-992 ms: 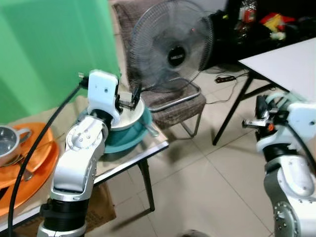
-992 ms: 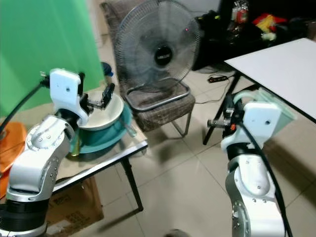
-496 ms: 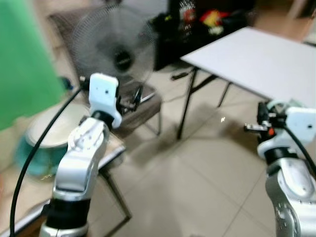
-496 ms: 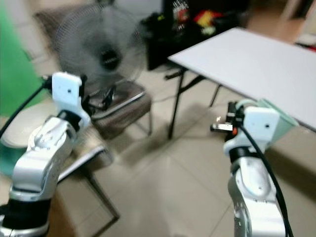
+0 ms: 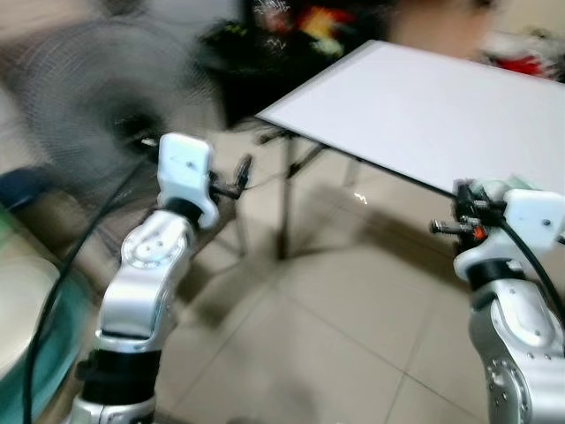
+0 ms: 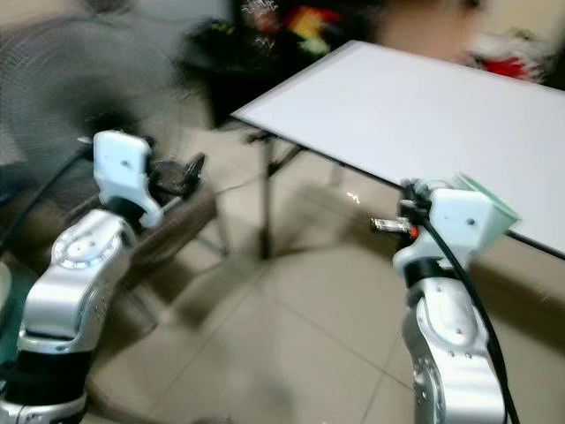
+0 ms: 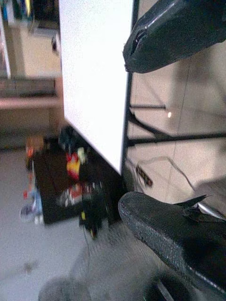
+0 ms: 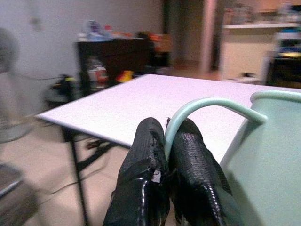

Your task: Setting the table

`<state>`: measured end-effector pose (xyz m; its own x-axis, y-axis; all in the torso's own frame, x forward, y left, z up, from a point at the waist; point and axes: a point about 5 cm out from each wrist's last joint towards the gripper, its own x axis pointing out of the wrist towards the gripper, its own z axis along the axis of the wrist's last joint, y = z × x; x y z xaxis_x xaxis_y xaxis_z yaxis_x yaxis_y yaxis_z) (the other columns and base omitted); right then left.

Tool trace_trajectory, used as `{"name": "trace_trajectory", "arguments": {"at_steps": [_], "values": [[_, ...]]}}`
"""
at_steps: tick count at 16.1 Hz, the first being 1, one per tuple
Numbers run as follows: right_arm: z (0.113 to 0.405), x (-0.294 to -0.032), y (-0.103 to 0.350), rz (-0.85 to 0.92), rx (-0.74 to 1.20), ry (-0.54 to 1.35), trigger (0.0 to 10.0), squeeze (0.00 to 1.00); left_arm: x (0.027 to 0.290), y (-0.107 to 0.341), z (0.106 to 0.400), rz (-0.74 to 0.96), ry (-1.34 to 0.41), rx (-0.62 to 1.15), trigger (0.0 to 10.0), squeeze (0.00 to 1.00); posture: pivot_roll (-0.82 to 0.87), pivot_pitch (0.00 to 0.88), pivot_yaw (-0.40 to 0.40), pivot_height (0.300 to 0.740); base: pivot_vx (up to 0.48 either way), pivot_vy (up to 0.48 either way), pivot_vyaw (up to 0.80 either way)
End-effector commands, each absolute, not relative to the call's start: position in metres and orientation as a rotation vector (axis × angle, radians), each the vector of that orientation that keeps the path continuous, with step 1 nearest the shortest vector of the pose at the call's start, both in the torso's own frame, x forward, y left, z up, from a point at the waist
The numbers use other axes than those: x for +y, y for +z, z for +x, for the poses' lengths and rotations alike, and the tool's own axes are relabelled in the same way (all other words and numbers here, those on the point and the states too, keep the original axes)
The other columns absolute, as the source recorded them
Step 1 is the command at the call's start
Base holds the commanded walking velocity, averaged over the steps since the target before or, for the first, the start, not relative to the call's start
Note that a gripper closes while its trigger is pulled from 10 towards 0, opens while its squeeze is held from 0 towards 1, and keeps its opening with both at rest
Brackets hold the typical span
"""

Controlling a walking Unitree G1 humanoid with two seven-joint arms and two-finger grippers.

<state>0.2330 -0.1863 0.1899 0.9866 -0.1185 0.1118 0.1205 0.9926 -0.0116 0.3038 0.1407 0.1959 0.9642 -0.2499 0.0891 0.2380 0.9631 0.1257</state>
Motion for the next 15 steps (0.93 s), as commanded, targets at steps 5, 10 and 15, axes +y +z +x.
{"name": "trace_trajectory", "arguments": {"at_steps": [5, 10, 15], "values": [[0.236, -0.188, 0.193, -0.04, -0.135, -0.113, 10.0, 0.0, 0.133, 0.204, 0.306, 0.129, -0.288, -0.141, 10.0, 0.0, -0.01, 0.0, 0.041, 0.74, 0.447, 0.0, 0.0], [0.238, -0.186, 0.192, -0.046, -0.14, -0.1, 10.0, 0.0, 0.134, 0.204, 0.306, 0.13, -0.297, -0.143, 10.0, 0.0, -0.01, 0.0, 0.041, 0.74, 0.448, 0.0, 0.0], [0.238, -0.185, 0.19, -0.037, -0.133, -0.091, 10.0, 0.0, 0.14, 0.192, 0.301, 0.122, -0.29, -0.106, 10.0, 0.0, -0.01, 0.0, 0.035, 0.74, 0.448, 0.0, -0.46]]}}
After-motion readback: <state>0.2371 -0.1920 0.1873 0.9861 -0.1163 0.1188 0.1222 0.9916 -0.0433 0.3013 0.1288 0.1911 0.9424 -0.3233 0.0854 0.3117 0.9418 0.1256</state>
